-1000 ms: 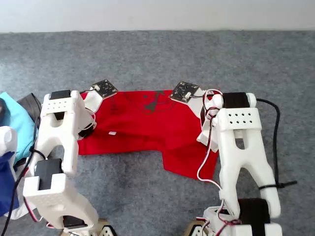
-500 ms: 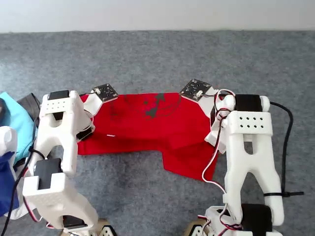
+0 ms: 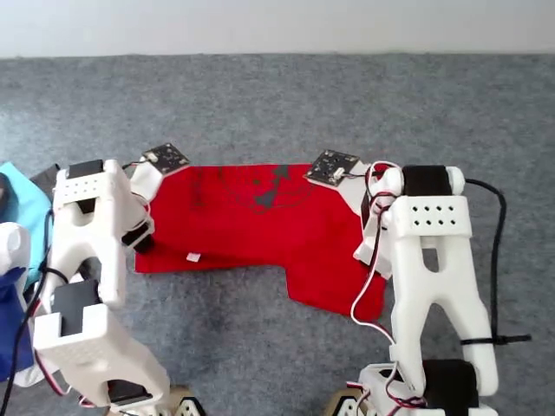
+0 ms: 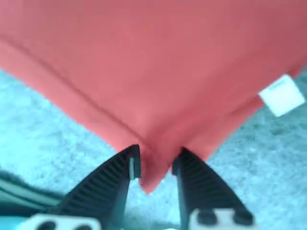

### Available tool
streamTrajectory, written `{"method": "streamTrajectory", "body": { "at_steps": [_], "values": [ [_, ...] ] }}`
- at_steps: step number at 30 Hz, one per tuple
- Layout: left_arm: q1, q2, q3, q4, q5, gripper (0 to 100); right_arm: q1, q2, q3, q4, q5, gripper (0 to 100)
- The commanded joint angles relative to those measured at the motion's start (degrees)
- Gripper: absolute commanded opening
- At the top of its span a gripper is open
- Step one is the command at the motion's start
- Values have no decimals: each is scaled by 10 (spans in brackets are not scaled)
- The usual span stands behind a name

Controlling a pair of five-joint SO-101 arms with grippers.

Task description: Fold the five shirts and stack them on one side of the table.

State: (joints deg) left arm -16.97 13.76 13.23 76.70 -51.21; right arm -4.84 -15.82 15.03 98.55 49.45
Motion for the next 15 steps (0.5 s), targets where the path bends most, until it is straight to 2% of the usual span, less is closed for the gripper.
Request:
{"method": "streamTrajectory", "body": {
  "at_steps": [1,4,6,11,15],
  "values": [
    [-11,-11,-37,17,8,134,-1,-27,-57,34,-6,195],
    [-14,-11,-71,52,11,130,1,-27,-89,36,-6,195],
    [-16,-11,-102,64,41,130,0,-24,-99,34,-8,195],
    [-9,-42,-165,67,164,94,0,-20,-98,-23,-88,193],
    [27,-91,-165,78,179,30,-3,-20,-98,-47,-145,154]
  ]
}}
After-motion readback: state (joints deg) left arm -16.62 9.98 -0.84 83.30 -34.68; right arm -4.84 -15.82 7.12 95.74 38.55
